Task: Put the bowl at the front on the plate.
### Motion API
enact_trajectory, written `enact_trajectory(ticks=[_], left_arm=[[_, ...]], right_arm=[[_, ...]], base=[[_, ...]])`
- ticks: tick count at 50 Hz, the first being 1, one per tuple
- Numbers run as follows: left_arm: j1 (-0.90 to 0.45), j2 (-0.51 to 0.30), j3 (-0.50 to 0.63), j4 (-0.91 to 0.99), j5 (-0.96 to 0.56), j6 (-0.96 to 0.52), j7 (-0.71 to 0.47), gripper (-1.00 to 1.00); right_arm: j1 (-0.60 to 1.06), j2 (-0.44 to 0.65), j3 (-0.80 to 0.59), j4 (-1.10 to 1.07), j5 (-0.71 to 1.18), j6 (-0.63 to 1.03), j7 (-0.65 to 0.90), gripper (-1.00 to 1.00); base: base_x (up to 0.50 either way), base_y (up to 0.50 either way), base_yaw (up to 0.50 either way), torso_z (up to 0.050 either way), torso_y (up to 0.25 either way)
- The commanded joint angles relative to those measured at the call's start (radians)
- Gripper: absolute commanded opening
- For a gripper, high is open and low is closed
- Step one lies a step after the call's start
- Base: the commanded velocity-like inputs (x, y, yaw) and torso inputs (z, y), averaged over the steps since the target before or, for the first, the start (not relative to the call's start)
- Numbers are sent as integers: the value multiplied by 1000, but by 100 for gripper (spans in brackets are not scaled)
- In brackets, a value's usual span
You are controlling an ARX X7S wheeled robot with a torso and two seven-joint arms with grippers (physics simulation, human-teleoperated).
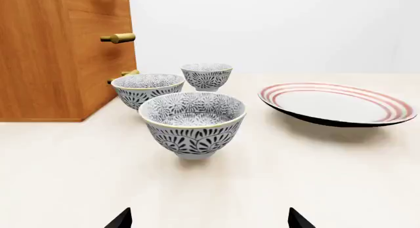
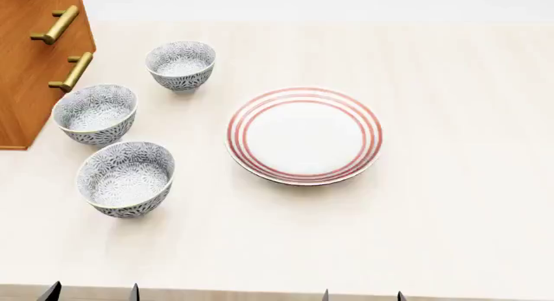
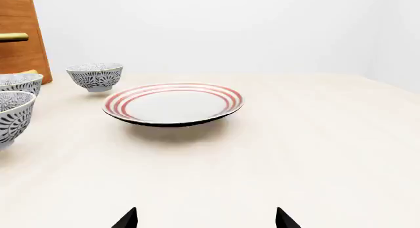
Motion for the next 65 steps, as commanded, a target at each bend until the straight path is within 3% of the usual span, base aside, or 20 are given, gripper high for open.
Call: enact_trajectory(ticks=[1, 13, 18, 21, 23, 29, 30, 31, 32, 35, 38, 41, 42, 57, 65], left_arm=[[-2, -19, 23, -3, -19, 2, -23, 100], [3, -52, 72, 12, -12, -24, -85, 100], [0, -61, 85, 103, -10, -131, -102, 100], [-19, -69, 91, 248, -14, -278, -104, 100], [-27, -72, 91, 229, -23, -260, -103, 100], [-99, -79, 91, 371, -42, -442, -112, 100], [-110, -79, 89, 387, -49, -465, -112, 100], [-118, -80, 90, 395, -52, -480, -113, 100], [-127, -80, 90, 416, -53, -500, -116, 100], [-156, -87, 94, 449, -62, -543, -113, 100], [-183, -92, 102, 469, -69, -577, -113, 100], [-215, -100, 111, 498, -70, -612, -113, 100], [-238, -101, 111, 515, -74, -644, -114, 100], [-394, -100, 111, 667, -138, -873, -117, 100], [-553, -64, 79, 732, -213, -1077, -125, 100]], right_arm=[[2, 16, -20, 8, 16, -6, 20, 100], [5, 34, -59, 107, 87, -74, 61, 100], [-1, 55, -63, 96, 90, -46, 79, 100], [-30, 71, -69, 13, 84, -10, 91, 100], [-29, 82, -73, -22, 83, 25, 94, 100], [-48, 95, -84, -85, 68, 62, 120, 100], [11, 112, -72, -235, 102, 212, 130, 100], [31, 135, -45, -254, 126, 310, 108, 100], [40, 158, -21, -165, 140, 230, 75, 100], [40, 165, -22, -175, 138, 231, 77, 100], [119, 140, -45, -547, 160, 662, 164, 100], [127, 146, -29, -581, 164, 720, 183, 100], [177, 167, -25, -673, 168, 840, 195, 100], [389, 221, 3, -886, 248, 1208, 190, 100], [601, 225, 12, -947, 297, 1444, 180, 100]], base=[[0, 0, 0, 0, 0], [0, 0, 0, 0, 0], [0, 0, 0, 0, 0], [0, 0, 0, 0, 0], [0, 0, 0, 0, 0], [0, 0, 0, 0, 0], [0, 0, 0, 0, 0], [0, 0, 0, 0, 0], [0, 0, 0, 0, 0], [0, 0, 0, 0, 0], [0, 0, 0, 0, 0], [0, 0, 0, 0, 0], [0, 0, 0, 0, 0], [0, 0, 0, 0, 0], [0, 0, 0, 0, 0]])
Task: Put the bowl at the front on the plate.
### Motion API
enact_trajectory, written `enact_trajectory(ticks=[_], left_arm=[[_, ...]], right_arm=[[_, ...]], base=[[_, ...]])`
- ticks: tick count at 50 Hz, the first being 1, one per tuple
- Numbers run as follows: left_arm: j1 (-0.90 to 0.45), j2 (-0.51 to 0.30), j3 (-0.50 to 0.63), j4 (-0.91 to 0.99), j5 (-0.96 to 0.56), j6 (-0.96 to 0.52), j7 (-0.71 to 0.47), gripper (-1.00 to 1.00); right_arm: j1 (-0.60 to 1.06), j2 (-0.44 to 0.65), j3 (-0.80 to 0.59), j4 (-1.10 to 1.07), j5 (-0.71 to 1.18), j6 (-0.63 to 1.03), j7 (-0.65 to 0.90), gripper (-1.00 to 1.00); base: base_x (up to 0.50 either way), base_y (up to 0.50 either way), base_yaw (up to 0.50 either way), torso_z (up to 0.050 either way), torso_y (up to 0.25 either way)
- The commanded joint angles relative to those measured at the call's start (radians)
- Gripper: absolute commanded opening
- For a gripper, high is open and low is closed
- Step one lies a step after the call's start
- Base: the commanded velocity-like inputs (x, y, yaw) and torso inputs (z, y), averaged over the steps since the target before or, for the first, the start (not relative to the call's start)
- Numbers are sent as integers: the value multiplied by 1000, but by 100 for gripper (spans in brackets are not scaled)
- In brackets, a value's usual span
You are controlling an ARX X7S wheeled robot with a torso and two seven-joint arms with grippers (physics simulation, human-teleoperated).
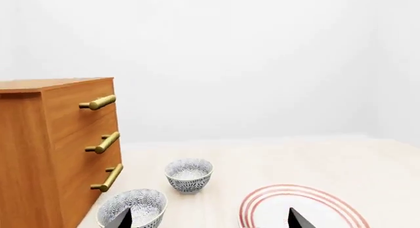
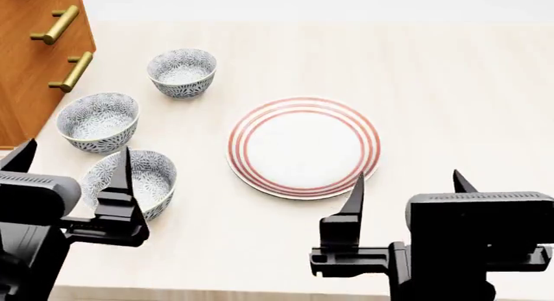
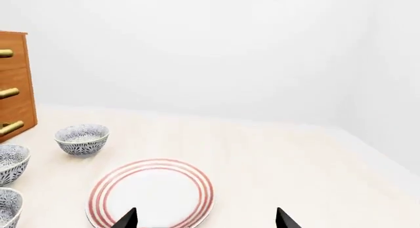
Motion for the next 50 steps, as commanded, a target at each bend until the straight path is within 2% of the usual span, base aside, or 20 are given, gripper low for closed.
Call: enact_trajectory(ticks=[1, 3, 5, 6, 11, 17, 20, 25, 29, 33, 37, 50], left_arm=[[-191, 26, -18, 96, -77, -238, -9, 100], [-212, 28, -20, 100, -86, -264, -14, 100], [-261, 40, -35, 123, -110, -336, -16, 100], [-268, 33, -26, 124, -108, -331, -19, 100], [-370, 53, -45, 144, -144, -452, -30, 100], [-508, 81, -84, 164, -200, -588, -55, 100], [-590, 87, -144, 156, -348, -670, -137, 100], [-681, 74, -162, 133, -477, -702, -236, 100], [-760, 56, -189, 78, -619, -703, -351, 100], [-810, 42, -199, 43, -700, -699, -417, 100], [-878, 15, -216, -7, -890, -700, -556, 100], [-942, -18, -195, -80, -972, -662, -627, 100]], right_arm=[[265, 10, 31, -140, 68, 361, -7, 100], [304, 18, 26, -150, 74, 401, -2, 100], [354, 37, 43, -130, 156, 433, 46, 100], [368, 55, 53, -119, 234, 433, 98, 100], [525, 183, 102, 12, 886, 432, 571, 100], [697, 248, 45, 131, 1221, 422, 832, 100], [771, 274, 9, 172, 1325, 410, 914, 100], [850, 302, -40, 219, 1414, 389, 980, 100], [911, 315, -66, 247, 1441, 376, 991, 100], [966, 327, -96, 269, 1455, 375, 992, 100], [1025, 332, -130, 305, 1475, 371, 996, 100], [1108, 330, -197, 354, 1403, 361, 897, 100]], base=[[0, 0, 0, 0, 0], [0, 0, 0, 0, 0], [0, 0, 0, 0, 0], [0, 0, 0, 0, 0], [0, 0, 0, 0, 0], [0, 0, 0, 0, 0], [0, 0, 0, 0, 0], [0, 0, 0, 0, 0], [0, 0, 0, 0, 0], [0, 0, 0, 0, 0], [0, 0, 0, 0, 0], [0, 0, 0, 0, 0]])
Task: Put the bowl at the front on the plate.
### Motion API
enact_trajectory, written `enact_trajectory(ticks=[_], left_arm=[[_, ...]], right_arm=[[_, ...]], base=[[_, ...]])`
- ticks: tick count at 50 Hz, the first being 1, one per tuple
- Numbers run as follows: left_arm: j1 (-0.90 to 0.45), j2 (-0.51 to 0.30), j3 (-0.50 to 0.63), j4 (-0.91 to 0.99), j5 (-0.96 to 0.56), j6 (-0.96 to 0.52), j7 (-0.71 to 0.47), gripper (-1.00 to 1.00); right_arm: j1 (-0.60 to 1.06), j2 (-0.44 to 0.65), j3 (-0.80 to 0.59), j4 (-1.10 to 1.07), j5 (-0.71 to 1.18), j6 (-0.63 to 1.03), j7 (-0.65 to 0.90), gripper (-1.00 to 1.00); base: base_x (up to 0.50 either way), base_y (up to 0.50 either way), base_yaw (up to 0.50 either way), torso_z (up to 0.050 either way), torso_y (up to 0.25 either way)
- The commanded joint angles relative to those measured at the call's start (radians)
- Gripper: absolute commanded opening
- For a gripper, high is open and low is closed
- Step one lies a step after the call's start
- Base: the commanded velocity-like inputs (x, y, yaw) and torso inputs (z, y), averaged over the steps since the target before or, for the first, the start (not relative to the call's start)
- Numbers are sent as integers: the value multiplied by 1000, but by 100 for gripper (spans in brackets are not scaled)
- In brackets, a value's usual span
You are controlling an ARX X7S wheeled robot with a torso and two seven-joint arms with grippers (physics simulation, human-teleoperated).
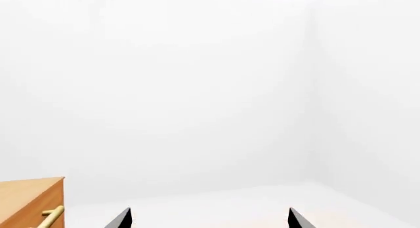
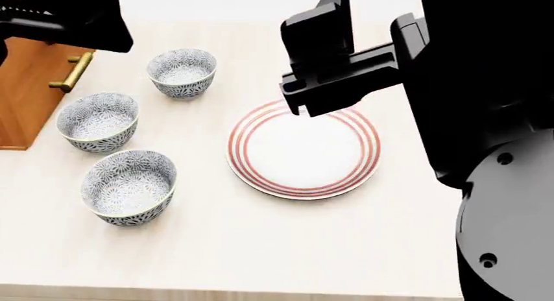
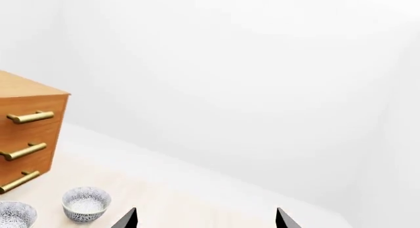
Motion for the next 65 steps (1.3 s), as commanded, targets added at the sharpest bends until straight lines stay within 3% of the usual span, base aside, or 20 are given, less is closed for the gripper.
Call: enact_trajectory(ticks=[1, 5, 65], left_arm=[[-80, -32, 1, -60, -131, 16, -102, 100], [-93, -14, -36, -83, -198, -12, -149, 100], [-24, -122, 70, -98, -272, 146, -201, 100]], right_arm=[[89, 14, -61, 48, 6, -12, -27, 100], [85, 22, -67, 52, 7, -24, -27, 100], [89, 79, -149, 32, 14, -119, -63, 100]], base=[[0, 0, 0, 0, 0], [0, 0, 0, 0, 0], [123, 0, 0, 0, 0]])
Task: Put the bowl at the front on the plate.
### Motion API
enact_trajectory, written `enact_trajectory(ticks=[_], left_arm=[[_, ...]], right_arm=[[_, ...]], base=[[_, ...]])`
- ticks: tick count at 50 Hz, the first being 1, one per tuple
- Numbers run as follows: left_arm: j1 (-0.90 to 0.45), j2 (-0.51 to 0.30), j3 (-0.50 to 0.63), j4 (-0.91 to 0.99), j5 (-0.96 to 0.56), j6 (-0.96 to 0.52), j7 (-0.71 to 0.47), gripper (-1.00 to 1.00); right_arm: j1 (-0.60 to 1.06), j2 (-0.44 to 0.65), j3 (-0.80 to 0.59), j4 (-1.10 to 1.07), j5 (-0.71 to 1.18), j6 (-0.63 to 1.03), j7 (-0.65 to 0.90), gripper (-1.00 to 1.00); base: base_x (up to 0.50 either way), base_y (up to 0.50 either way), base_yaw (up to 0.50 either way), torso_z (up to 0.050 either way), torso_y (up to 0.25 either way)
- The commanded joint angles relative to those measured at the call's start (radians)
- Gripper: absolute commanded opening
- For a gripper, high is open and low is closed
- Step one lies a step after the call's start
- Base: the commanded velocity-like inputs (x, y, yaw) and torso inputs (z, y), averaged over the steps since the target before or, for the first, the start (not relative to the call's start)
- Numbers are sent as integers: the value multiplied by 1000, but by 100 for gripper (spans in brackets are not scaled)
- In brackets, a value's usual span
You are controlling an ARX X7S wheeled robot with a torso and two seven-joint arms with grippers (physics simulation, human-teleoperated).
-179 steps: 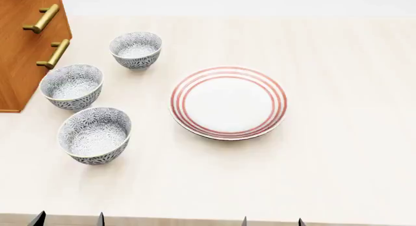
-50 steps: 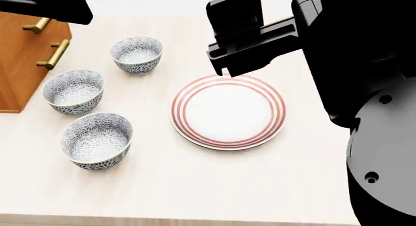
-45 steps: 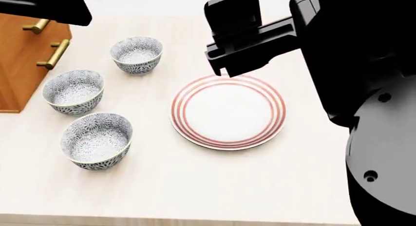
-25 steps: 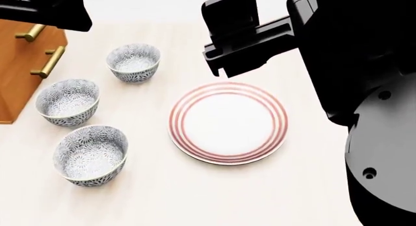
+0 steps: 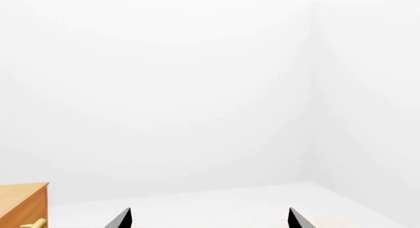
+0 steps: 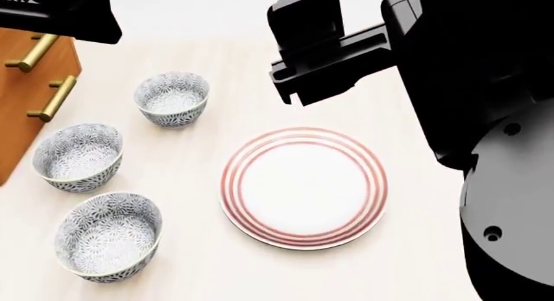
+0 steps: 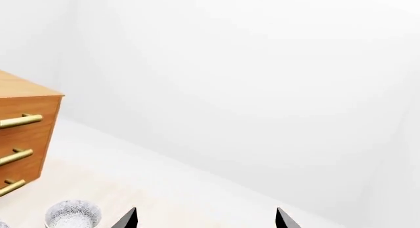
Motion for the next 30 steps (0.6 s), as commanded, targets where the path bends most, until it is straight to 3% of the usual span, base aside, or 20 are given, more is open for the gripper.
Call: enact_trajectory(ticks=[1, 30], left_arm=[[7, -16, 18, -4, -9, 28, -5, 100], [17, -45, 53, -13, -21, 75, -15, 100]], right_arm=[[-4, 10, -11, -4, 1, -16, -2, 100], [-6, 29, -31, -11, -9, -49, -18, 100]], base=[[168, 0, 0, 0, 0], [165, 0, 0, 0, 0]])
